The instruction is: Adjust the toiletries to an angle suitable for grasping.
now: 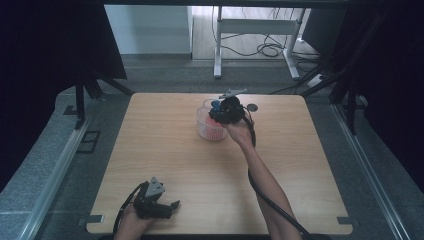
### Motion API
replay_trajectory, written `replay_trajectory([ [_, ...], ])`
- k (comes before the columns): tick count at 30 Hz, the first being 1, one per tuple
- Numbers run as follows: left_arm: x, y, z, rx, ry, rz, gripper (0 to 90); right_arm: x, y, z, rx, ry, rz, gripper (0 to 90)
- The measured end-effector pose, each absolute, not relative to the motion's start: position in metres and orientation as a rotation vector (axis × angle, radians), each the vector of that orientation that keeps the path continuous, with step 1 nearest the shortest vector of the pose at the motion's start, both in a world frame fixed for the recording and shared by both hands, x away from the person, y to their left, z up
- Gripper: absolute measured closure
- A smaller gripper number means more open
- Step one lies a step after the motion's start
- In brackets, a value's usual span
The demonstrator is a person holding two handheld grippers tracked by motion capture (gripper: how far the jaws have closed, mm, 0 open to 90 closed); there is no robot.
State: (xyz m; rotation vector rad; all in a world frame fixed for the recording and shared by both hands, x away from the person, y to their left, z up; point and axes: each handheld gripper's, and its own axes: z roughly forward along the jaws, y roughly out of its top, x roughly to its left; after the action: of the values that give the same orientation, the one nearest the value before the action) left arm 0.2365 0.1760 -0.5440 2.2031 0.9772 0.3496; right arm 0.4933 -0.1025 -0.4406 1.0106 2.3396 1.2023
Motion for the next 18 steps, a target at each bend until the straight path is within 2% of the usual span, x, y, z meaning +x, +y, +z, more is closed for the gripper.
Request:
replay_trajectory([
  [10, 0.2366, 0.1758, -0.544, 2.204, 0.976, 0.35, 12.0, 0.4922, -0.1046, -0.4434, 1.006, 2.353, 1.206, 48.0],
  [14, 0.2366, 0.1758, -0.544, 2.204, 0.976, 0.35, 11.9, 0.4921, -0.1047, -0.4427, 1.007, 2.352, 1.217, 37.6],
  [18, 0.2365, 0.1755, -0.5438, 2.205, 0.976, 0.35, 11.9, 0.4903, -0.1047, -0.441, 0.989, 2.331, 1.224, 23.2],
])
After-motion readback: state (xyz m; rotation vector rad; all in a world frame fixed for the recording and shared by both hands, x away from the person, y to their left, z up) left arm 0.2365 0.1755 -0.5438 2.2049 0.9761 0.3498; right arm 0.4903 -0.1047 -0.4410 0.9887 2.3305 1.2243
